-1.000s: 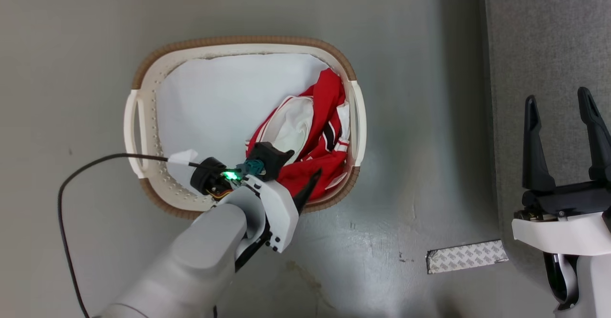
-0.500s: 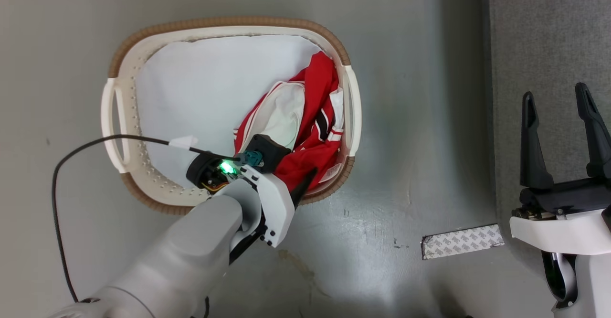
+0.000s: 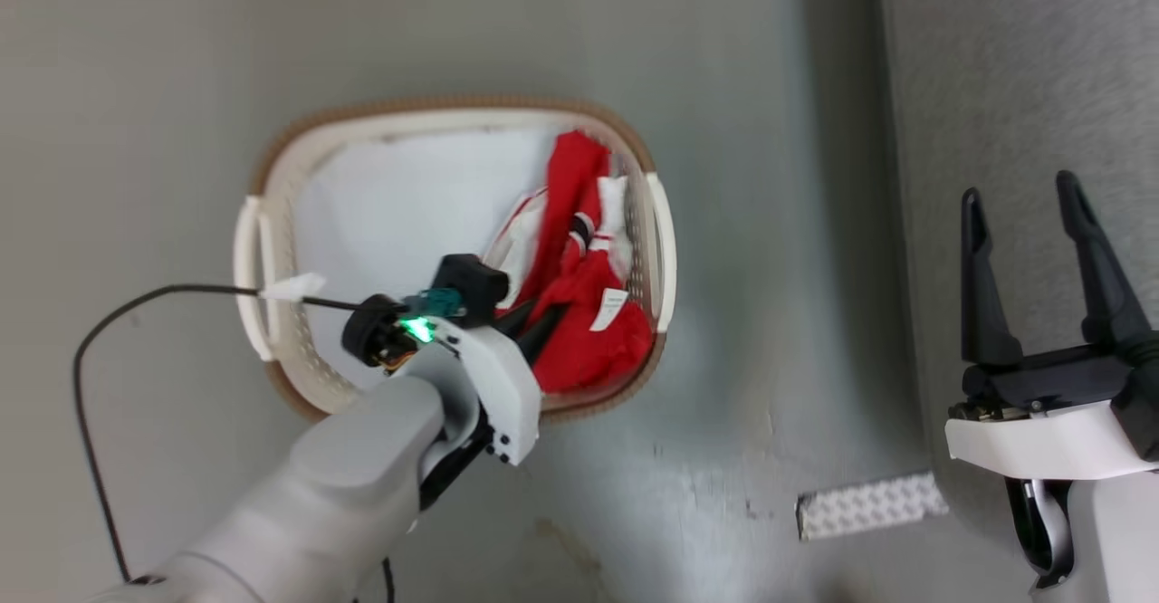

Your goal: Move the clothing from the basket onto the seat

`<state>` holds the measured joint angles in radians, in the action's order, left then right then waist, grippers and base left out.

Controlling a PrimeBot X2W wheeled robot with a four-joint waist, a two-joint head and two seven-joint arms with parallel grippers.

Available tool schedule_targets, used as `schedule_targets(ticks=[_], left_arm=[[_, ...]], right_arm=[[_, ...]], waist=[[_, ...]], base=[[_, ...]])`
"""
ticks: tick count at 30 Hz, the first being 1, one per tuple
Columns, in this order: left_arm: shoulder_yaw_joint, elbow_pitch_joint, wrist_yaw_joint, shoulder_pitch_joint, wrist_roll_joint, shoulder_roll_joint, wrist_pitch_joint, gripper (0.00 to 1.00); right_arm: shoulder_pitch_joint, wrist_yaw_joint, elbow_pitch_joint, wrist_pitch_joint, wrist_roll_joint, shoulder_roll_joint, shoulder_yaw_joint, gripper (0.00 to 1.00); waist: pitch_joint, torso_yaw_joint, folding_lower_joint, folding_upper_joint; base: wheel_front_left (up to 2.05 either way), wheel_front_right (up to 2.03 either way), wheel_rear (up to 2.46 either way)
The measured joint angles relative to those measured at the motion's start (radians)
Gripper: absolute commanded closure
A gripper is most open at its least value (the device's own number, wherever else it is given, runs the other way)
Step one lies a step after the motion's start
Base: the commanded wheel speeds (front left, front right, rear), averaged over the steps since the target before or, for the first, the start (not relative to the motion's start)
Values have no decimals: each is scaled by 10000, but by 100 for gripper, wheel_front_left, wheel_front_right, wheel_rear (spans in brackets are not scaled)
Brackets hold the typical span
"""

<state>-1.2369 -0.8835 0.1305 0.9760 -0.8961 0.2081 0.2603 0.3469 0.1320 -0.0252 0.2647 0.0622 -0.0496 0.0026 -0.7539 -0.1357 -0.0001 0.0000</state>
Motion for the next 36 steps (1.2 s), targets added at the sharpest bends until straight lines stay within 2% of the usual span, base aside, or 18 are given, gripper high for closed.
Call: schedule_targets(ticks=[6, 13, 19, 25, 32, 36], left_arm=[[1662, 1482, -21, -802, 533, 583, 38, 100], [2872, 3285, -422, -2494, 1352, 1055, 38, 100], [3283, 4742, -993, -3523, 1505, 1584, 38, 100], [3402, 6197, -1618, -4133, 1465, 1994, -142, 100], [3555, 7559, -2539, -4564, 1360, 2205, -516, 100], [3517, 7956, -2913, -4652, 1365, 2174, -704, 100]], right_arm=[[-122, 0, -493, 2, 102, -2, 378, 0], [-624, 0, -1206, 0, 428, 10, 1651, 0], [-976, 0, -1962, 2, 460, -21, 3237, 0], [-787, 0, -2414, 0, 809, -593, 5147, 0], [-149, 0, -2625, 2, 1127, -903, 7033, 0], [155, 0, -2700, 2, 1078, -823, 7553, 0]], waist=[[1389, 125, 0, 0], [3415, 333, -2, 0], [5177, 555, -4, 0], [6571, 812, -5, 0], [7364, 1134, -4, 0], [7452, 1220, -3, 0]], base=[[0, 0, 0], [0, 0, 0], [0, 0, 0], [0, 0, 0], [0, 0, 0], [0, 0, 0]])
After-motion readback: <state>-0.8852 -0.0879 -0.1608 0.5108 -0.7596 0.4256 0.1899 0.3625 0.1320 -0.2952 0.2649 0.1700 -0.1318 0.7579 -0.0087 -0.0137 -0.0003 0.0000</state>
